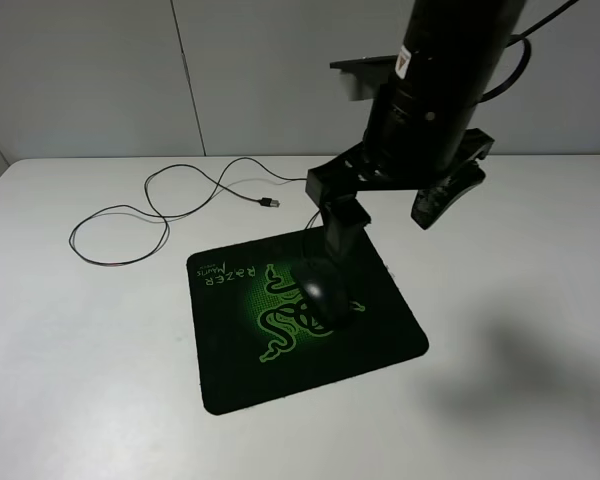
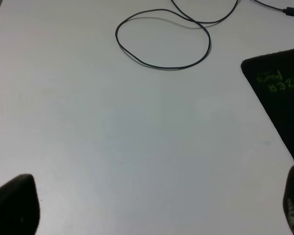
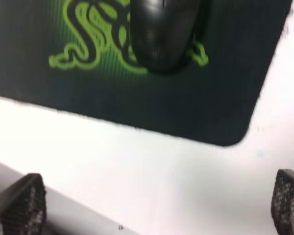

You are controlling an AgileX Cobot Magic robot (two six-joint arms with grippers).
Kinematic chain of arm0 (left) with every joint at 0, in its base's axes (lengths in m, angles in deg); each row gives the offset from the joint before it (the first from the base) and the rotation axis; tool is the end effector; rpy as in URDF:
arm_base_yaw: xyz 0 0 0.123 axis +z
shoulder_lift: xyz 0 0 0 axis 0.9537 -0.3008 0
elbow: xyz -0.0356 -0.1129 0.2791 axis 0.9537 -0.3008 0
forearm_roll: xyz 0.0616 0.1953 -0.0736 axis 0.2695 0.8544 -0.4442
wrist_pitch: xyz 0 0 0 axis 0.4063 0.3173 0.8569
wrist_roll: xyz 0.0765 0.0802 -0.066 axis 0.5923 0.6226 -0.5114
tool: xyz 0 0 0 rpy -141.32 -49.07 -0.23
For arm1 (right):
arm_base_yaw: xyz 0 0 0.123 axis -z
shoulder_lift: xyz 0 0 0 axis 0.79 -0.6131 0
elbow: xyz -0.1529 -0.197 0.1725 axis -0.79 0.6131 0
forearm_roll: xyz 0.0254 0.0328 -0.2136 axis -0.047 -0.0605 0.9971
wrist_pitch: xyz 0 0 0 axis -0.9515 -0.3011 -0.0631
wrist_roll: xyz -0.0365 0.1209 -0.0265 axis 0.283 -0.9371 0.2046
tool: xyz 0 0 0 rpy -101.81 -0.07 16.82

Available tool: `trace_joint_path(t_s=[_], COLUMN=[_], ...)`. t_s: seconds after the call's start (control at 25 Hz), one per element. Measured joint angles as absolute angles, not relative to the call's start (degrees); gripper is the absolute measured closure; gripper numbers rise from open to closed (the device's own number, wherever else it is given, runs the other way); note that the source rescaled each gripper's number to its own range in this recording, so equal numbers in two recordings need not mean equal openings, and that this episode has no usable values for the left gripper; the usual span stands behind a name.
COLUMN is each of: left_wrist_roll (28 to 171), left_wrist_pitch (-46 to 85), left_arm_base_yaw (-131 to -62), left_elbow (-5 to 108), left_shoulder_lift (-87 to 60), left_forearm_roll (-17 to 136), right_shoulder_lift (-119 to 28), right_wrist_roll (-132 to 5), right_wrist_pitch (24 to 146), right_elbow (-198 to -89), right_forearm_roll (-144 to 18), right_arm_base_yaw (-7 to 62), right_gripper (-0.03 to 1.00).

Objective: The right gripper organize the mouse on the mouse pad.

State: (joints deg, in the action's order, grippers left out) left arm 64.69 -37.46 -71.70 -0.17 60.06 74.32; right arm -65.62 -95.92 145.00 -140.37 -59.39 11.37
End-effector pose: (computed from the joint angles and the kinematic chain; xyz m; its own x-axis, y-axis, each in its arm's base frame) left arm -0.0199 0.0023 0.2409 -0.4565 -0.0160 -0.8896 -0.0359 0.9994 0.0004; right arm 0.2164 0.1979 0.2783 -0.8574 -0.4903 -0.1562 -0.5072 0.8566 0.0947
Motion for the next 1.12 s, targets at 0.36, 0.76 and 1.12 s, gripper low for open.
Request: trace_joint_path(t_s=[0.36,0.76,1.12], left_wrist_roll=[64.69,64.69,64.69], left_wrist_pitch=[-37.46,-37.46,-37.46], left_arm_base_yaw=[-71.70,-71.70,-71.70], left_elbow=[-0.17,-0.17,-0.17], left_shoulder_lift=[60.06,60.06,60.06], left_forearm_roll=[74.32,74.32,74.32], right_shoulder_lift=[-48.69,-26.15,-4.52], right_wrist_roll=[-95.54,-92.67,-90.99], right_wrist_pitch=[145.05,145.25,145.49], right_elbow=[-126.99,-114.98,-107.82], right_forearm_roll=[-59.39,-59.20,-58.52], right_arm_base_yaw=[11.37,11.37,11.97], right_gripper=[-0.03,-0.03,-0.03])
